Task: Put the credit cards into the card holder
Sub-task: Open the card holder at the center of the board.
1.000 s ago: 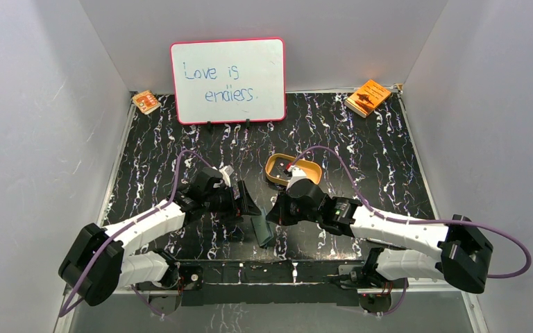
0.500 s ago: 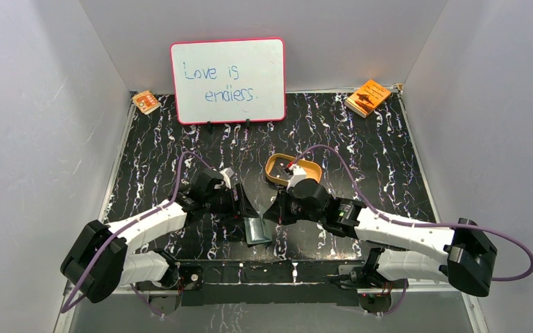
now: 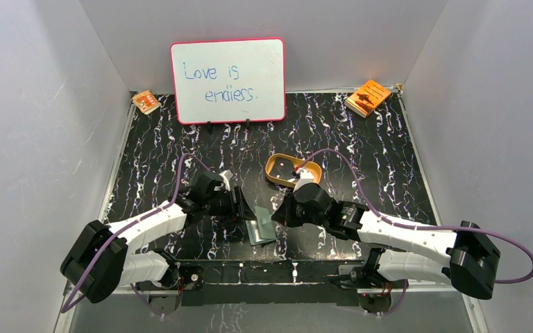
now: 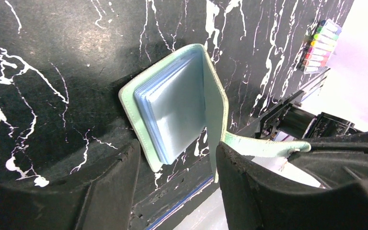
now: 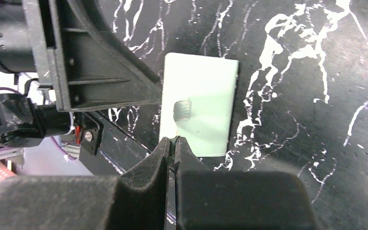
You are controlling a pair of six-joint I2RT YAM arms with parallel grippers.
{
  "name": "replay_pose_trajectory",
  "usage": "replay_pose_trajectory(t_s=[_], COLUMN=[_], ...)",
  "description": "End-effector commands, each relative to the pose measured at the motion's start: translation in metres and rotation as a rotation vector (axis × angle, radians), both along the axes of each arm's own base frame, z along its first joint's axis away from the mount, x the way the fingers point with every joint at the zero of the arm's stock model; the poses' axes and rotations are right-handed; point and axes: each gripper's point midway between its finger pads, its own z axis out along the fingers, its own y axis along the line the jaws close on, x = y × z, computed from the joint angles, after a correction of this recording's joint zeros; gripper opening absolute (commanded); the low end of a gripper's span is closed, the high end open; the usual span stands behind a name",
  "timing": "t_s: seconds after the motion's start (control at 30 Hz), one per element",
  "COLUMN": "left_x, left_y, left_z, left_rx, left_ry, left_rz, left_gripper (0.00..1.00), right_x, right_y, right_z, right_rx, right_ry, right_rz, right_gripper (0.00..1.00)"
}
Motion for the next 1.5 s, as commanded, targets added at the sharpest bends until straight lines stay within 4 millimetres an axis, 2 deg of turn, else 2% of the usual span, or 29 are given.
replay_pose_trajectory(t_s=[0.0,0.27,0.63,0.67,0.73,0.87,0.93,1.0,1.1,1.2,1.33,1.47], left_x=[-0.005,-0.003,0.002,0.003,0.004,0.004,0.004,0.003,0.002,0.001,0.000,0.000], left_y=[0.005,0.008,0.005,0.004,0.004,0.005,0.006,0.007,0.011,0.013,0.016,0.018], left_z=[-0.004,-0.005,-0.005,-0.004,-0.002,-0.001,0.001,0.002,0.003,0.005,0.009,0.010], left_rx=[0.022,0.038,0.045,0.045,0.046,0.051,0.054,0.057,0.067,0.074,0.078,0.080], left_ry=[0.001,-0.003,-0.005,-0.007,-0.012,-0.013,-0.015,-0.021,-0.026,-0.032,-0.043,-0.050], left_rz=[-0.006,0.007,0.003,0.004,0.004,0.004,0.005,0.008,0.012,0.014,0.021,0.030], left_gripper=[0.56,0.56,0.56,0.56,0.57,0.58,0.58,0.59,0.60,0.60,0.61,0.61], right_x=[0.006,0.006,-0.010,-0.011,-0.012,-0.009,-0.009,-0.009,-0.008,-0.003,0.004,0.003], right_y=[-0.020,-0.080,-0.127,-0.129,-0.131,-0.134,-0.136,-0.138,-0.138,-0.126,-0.093,-0.054], right_z=[-0.014,-0.059,-0.101,-0.102,-0.102,-0.093,-0.087,-0.079,-0.061,-0.032,0.012,0.046], right_rx=[-0.082,-0.318,-0.558,-0.566,-0.571,-0.557,-0.556,-0.554,-0.528,-0.447,-0.282,-0.135], right_ry=[0.021,0.106,0.201,0.207,0.209,0.188,0.181,0.174,0.155,0.100,-0.002,-0.073], right_rz=[-0.102,-0.325,-0.427,-0.433,-0.437,-0.452,-0.456,-0.456,-0.446,-0.387,-0.252,-0.091], right_gripper=[0.00,0.00,0.00,0.03,0.19,0.51,0.61,0.67,0.70,0.71,0.69,0.65])
